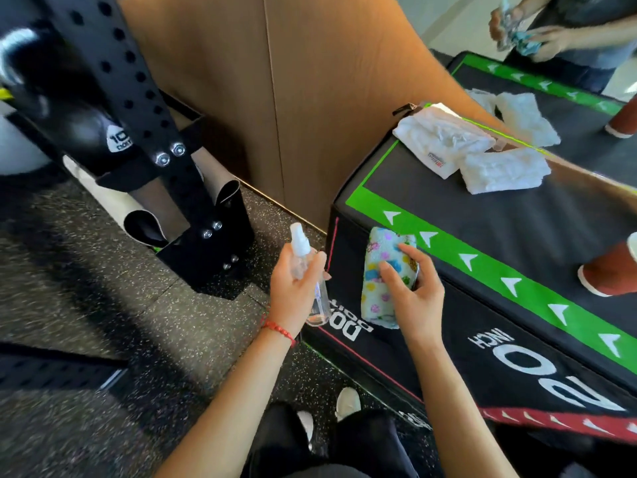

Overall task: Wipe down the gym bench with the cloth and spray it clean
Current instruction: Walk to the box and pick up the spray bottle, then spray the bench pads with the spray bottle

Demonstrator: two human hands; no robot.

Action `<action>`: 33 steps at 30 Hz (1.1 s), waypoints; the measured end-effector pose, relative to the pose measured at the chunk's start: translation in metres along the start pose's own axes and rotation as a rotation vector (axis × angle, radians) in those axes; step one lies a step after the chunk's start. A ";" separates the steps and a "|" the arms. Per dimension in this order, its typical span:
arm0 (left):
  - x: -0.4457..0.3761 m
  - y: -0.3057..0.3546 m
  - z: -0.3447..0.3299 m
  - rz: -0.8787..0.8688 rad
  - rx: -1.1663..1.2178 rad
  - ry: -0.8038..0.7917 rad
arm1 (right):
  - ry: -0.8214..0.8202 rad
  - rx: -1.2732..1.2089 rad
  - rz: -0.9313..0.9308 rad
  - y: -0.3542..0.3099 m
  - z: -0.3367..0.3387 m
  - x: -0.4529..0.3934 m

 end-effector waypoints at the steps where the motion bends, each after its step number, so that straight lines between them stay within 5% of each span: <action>1: 0.004 -0.004 0.002 0.017 -0.006 0.004 | -0.002 -0.002 -0.012 0.001 -0.002 0.002; 13: 0.047 -0.039 0.077 0.243 0.055 0.261 | -0.369 0.020 -0.023 0.009 -0.074 0.026; 25: 0.125 -0.047 0.064 0.367 0.449 0.873 | -0.916 0.006 -0.065 0.034 -0.089 0.042; 33: 0.206 -0.059 0.078 0.442 0.465 1.242 | -1.265 0.054 0.002 0.032 -0.107 0.109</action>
Point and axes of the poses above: each hand's wrist, its own x-axis away from the middle knuckle, its own z-axis out of the back of the hand, y = z × x, the point moved 1 cm from there along -x, towards the middle knuckle, and after that the axes turned 6 degrees about z, right-handed, at the moved point
